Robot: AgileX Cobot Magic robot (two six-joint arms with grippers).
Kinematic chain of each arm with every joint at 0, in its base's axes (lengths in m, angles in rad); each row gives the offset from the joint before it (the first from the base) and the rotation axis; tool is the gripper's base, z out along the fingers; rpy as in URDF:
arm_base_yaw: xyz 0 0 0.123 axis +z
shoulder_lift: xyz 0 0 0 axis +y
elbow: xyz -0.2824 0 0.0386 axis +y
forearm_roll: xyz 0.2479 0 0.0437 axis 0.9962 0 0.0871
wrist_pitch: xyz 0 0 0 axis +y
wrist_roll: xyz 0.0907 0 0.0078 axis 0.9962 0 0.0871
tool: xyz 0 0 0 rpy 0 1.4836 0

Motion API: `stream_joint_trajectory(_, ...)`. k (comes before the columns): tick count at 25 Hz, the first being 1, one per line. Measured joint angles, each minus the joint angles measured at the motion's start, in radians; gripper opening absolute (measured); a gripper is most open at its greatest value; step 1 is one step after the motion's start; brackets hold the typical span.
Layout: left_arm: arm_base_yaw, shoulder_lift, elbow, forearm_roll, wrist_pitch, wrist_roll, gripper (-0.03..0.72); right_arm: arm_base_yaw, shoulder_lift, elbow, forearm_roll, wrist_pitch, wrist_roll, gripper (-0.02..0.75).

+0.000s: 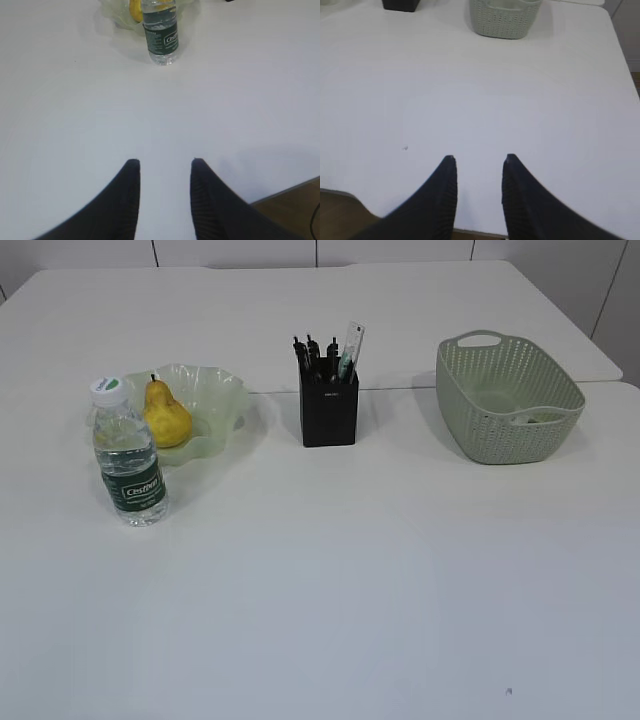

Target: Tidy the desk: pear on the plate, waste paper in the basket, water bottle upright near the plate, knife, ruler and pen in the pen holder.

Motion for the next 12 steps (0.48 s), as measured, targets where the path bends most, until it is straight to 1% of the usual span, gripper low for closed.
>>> stream_joint_trajectory(2,0.000,0.000,0.000,0.000,0.000,0.000,0.239,-0.046,0.000,0.000,0.000,0.000,0.000,0.260)
stream_joint_trajectory(4,0.000,0.000,0.000,0.000,0.000,0.000,0.239,-0.067,0.000,0.000,0.000,0.000,0.000,0.260)
stream_joint_trajectory(12,0.000,0.000,0.000,0.000,0.000,0.000,0.239,-0.073,0.000,0.000,0.000,-0.002,0.003,0.260)
